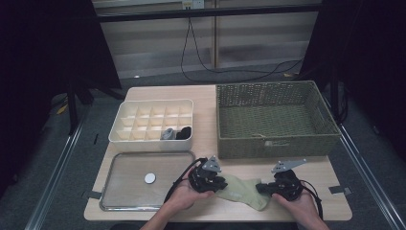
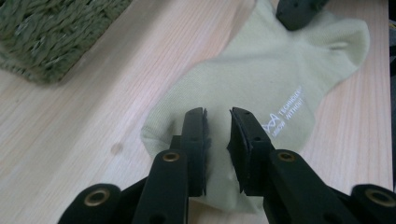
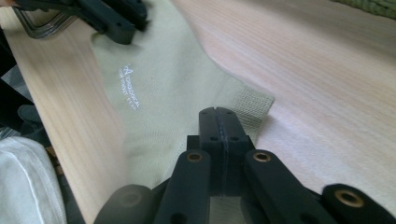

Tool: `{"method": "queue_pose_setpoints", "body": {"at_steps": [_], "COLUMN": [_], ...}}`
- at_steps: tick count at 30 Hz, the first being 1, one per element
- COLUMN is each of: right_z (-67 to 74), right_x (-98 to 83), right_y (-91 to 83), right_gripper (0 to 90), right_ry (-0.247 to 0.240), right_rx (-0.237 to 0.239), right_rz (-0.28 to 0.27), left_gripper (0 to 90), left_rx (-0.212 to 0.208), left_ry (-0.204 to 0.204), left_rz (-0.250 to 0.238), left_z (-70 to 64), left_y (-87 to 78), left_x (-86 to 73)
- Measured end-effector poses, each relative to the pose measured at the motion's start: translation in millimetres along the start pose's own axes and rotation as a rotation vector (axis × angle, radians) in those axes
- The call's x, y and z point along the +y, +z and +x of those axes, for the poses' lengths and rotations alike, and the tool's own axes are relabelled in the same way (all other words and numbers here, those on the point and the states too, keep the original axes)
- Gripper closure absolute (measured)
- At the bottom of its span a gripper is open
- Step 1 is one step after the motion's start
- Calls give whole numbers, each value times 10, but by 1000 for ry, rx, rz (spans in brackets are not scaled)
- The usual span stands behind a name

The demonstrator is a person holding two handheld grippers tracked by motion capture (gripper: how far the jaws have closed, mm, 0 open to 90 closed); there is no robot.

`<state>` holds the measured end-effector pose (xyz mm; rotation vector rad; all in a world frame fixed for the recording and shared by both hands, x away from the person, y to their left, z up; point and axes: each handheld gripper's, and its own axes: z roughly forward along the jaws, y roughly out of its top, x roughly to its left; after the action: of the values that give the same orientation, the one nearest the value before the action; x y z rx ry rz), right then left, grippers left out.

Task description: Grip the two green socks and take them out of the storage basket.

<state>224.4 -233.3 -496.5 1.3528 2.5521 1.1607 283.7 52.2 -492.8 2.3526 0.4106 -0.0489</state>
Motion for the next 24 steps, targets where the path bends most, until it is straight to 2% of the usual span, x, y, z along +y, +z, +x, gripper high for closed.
{"method": "queue_pose_setpoints", "body": {"at_steps": [1,2,5,6,9,11,12,13,19,21,24], "right_z": [-9,-19,-37,-44,-57,-69,-69,-72,-122,-127,-136], "right_x": [5,8,15,17,24,33,33,44,64,66,64], "right_y": [-2,0,5,6,9,12,12,14,25,25,15], "right_gripper": [900,900,900,900,900,900,900,900,900,900,900], "right_ry": [5,10,12,11,12,7,7,-15,9,11,10], "right_rx": [-9,-12,-15,-14,-16,-21,-21,-33,-29,-30,-33], "right_rz": [-2,-4,-7,-10,-11,-13,-13,-10,-24,-25,-28], "left_gripper": [759,759,760,762,762,761,761,760,739,736,717], "left_rx": [-2,-1,6,2,-1,-6,-6,-10,-25,-24,-25], "left_ry": [13,7,13,8,21,20,20,12,19,10,-21], "left_rz": [14,5,24,-1,29,4,4,13,9,9,-34], "left_z": [13,10,2,-6,-26,-50,-50,-57,-86,-100,-144], "left_y": [-24,-31,-73,-64,-113,-117,-117,-133,-165,-184,-184], "left_x": [-8,-23,-46,-70,-88,-131,-131,-138,-180,-202,-253]}}
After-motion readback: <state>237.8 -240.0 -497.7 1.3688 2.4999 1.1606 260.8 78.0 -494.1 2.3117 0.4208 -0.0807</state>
